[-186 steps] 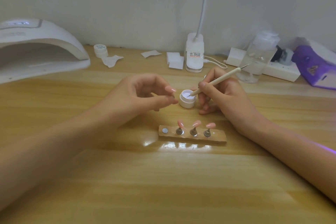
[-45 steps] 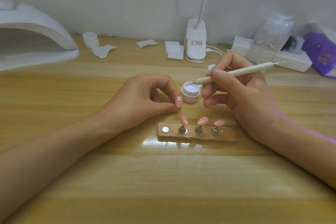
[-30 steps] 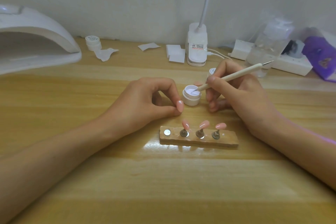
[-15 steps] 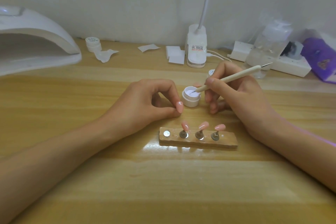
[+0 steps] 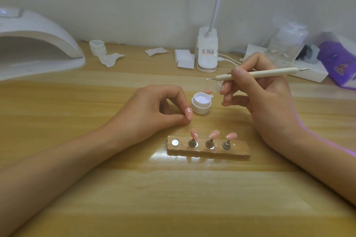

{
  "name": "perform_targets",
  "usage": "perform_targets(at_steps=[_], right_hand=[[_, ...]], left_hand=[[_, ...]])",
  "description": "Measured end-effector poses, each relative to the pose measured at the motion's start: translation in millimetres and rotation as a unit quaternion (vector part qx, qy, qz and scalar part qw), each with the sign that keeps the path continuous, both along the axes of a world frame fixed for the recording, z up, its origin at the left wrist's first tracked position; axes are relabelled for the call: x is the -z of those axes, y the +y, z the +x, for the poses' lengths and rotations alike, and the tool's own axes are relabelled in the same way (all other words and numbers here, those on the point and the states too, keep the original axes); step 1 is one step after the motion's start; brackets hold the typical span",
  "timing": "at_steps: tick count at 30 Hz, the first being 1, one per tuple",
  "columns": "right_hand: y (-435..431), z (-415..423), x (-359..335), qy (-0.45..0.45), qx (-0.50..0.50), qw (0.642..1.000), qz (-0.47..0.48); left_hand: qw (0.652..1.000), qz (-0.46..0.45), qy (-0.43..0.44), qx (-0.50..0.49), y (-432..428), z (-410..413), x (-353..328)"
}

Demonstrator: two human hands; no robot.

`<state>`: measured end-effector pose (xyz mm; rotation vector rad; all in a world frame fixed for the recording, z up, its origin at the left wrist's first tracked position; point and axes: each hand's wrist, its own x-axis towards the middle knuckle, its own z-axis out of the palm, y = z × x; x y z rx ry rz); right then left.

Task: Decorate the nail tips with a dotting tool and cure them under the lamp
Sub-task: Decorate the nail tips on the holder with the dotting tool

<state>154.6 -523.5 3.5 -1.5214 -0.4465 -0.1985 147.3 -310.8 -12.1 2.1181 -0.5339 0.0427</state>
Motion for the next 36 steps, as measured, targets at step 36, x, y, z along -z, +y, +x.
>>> perform_targets(at_steps=[36], right_hand=[[9,-11,5,0.114,-0.091,0.987,-0.063]], left_hand=[[1.0,-0.001,-0.009,-0.002,-1,2,1]])
